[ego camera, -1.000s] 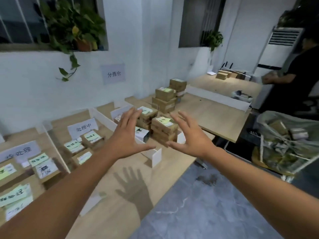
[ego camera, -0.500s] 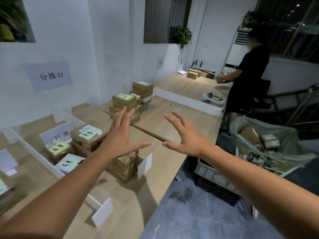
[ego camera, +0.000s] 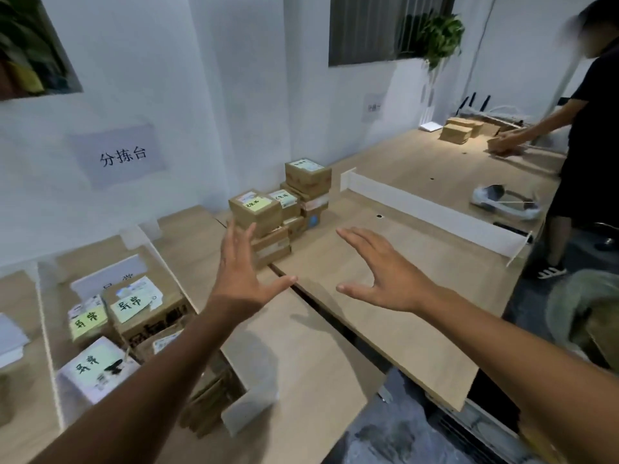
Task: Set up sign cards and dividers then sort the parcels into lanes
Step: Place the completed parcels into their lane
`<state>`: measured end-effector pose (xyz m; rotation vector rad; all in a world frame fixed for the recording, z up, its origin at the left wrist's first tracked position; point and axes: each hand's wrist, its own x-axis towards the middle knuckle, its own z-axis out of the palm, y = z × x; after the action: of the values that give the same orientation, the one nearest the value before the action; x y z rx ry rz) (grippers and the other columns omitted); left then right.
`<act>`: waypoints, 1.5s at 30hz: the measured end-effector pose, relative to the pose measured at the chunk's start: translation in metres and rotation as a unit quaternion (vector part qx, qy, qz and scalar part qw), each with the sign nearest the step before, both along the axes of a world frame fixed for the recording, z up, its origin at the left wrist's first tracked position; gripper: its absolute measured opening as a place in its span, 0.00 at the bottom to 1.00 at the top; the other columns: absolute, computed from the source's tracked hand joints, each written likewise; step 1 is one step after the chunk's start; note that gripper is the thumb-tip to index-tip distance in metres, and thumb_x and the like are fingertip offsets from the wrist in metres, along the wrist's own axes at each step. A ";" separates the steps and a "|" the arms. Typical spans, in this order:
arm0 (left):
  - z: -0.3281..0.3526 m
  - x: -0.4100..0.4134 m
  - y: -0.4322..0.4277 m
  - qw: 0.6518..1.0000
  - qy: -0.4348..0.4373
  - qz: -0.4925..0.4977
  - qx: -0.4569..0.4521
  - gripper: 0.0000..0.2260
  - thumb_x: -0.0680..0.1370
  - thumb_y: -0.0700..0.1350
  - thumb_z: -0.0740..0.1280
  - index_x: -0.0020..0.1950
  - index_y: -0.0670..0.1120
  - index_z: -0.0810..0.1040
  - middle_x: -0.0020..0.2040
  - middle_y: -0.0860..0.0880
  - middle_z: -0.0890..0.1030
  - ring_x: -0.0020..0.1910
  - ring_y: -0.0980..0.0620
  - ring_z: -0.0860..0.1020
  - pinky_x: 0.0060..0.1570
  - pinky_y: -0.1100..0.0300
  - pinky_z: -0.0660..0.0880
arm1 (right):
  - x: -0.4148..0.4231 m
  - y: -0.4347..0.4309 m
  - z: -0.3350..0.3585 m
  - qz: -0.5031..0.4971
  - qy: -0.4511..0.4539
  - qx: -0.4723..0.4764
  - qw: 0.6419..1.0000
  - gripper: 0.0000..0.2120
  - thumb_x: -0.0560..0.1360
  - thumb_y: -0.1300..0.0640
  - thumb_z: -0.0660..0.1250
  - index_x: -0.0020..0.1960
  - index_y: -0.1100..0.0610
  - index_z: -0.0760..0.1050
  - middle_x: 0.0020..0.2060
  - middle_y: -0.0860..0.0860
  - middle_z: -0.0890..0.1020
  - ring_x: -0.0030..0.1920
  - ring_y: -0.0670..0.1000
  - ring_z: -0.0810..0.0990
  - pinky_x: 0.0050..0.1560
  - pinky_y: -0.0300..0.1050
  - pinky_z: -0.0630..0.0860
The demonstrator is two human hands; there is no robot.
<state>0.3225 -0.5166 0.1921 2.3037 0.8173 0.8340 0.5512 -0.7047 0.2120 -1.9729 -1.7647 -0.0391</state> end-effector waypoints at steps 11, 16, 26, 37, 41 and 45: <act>-0.036 0.095 0.082 0.992 0.049 0.118 -0.023 0.56 0.61 0.75 0.70 0.82 0.54 0.51 0.83 0.53 0.45 0.82 0.51 0.47 0.78 0.45 0.58 | 0.146 0.143 -0.025 0.104 0.064 -0.067 0.990 0.45 0.73 0.30 0.68 0.81 0.37 0.48 0.80 0.43 0.57 0.79 0.46 0.57 0.75 0.55 0.65; -0.075 0.136 0.167 0.988 0.050 0.137 -0.050 0.56 0.62 0.74 0.71 0.82 0.52 0.52 0.83 0.50 0.42 0.82 0.50 0.45 0.79 0.45 0.57 | 0.193 0.259 -0.058 0.119 0.083 -0.082 0.986 0.46 0.71 0.31 0.71 0.81 0.37 0.49 0.80 0.45 0.59 0.78 0.49 0.61 0.74 0.59 0.68; -0.156 0.223 0.346 0.976 0.064 0.165 -0.124 0.59 0.62 0.63 0.82 0.82 0.55 0.48 0.83 0.43 0.43 0.82 0.51 0.43 0.77 0.57 0.51 | 0.252 0.491 -0.141 0.138 0.020 -0.146 0.979 0.47 0.71 0.35 0.72 0.81 0.39 0.48 0.79 0.47 0.61 0.80 0.53 0.53 0.77 0.59 0.60; -0.182 0.243 0.356 0.976 -0.018 0.149 -0.155 0.46 0.68 0.48 0.82 0.77 0.55 0.57 0.76 0.50 0.68 0.71 0.51 0.73 0.71 0.49 0.72 | 0.243 0.507 -0.184 0.155 0.087 -0.123 0.976 0.36 0.74 0.46 0.75 0.76 0.42 0.61 0.70 0.49 0.70 0.72 0.52 0.64 0.70 0.59 0.71; -0.146 0.224 0.311 0.983 -0.013 0.121 -0.136 0.45 0.68 0.43 0.80 0.76 0.58 0.56 0.74 0.54 0.69 0.69 0.55 0.74 0.68 0.51 0.74 | 0.229 0.460 -0.151 0.198 0.118 -0.070 0.971 0.34 0.70 0.48 0.78 0.70 0.48 0.65 0.63 0.50 0.68 0.59 0.49 0.73 0.61 0.53 0.79; -0.097 0.190 0.249 0.986 -0.041 0.112 -0.116 0.45 0.67 0.40 0.81 0.76 0.59 0.59 0.74 0.64 0.66 0.72 0.63 0.70 0.68 0.55 0.75 | 0.208 0.406 -0.103 0.235 0.149 -0.033 0.960 0.45 0.67 0.46 0.81 0.75 0.45 0.58 0.63 0.48 0.66 0.60 0.42 0.68 0.65 0.47 0.75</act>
<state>0.5130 -0.2672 0.0947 1.9864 1.0912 0.8726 0.7591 -0.2987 0.1089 -1.4580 -1.9907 0.4567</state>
